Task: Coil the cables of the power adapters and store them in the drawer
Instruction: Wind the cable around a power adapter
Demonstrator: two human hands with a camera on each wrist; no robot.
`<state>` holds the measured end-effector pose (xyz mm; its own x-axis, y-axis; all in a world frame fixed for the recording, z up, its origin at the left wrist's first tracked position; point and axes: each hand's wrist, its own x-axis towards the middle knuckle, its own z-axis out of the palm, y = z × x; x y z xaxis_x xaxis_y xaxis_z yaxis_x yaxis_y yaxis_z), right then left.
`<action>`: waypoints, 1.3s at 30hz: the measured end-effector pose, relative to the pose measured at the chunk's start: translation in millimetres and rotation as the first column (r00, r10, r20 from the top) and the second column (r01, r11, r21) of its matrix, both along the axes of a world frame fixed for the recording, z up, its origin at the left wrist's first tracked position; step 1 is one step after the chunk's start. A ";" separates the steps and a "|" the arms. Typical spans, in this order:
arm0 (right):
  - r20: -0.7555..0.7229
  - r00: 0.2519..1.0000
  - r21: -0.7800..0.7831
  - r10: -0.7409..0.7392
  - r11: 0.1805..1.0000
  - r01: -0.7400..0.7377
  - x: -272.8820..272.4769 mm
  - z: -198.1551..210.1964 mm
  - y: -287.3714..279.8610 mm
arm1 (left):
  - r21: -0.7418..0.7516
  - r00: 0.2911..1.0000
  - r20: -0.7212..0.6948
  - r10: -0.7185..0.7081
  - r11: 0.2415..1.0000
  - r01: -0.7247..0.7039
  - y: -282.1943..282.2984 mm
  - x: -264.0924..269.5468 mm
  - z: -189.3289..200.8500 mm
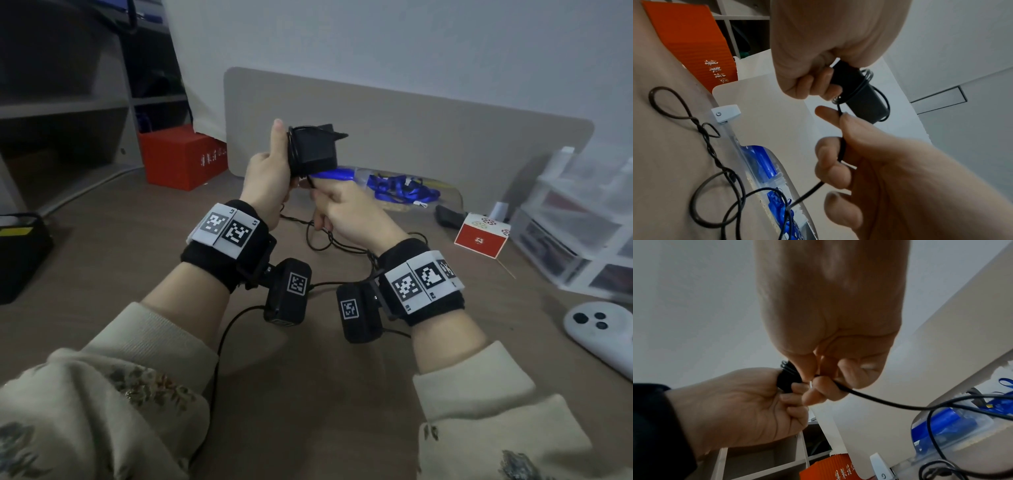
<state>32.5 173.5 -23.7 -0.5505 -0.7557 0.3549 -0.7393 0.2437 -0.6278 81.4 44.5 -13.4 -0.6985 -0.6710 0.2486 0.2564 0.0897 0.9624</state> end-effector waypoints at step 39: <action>0.015 1.000 -0.411 0.011 0.912 -0.004 -24.7 5.8 33.5 | -0.253 0.856 0.390 -0.341 0.854 0.455 3.2 19.7 5.9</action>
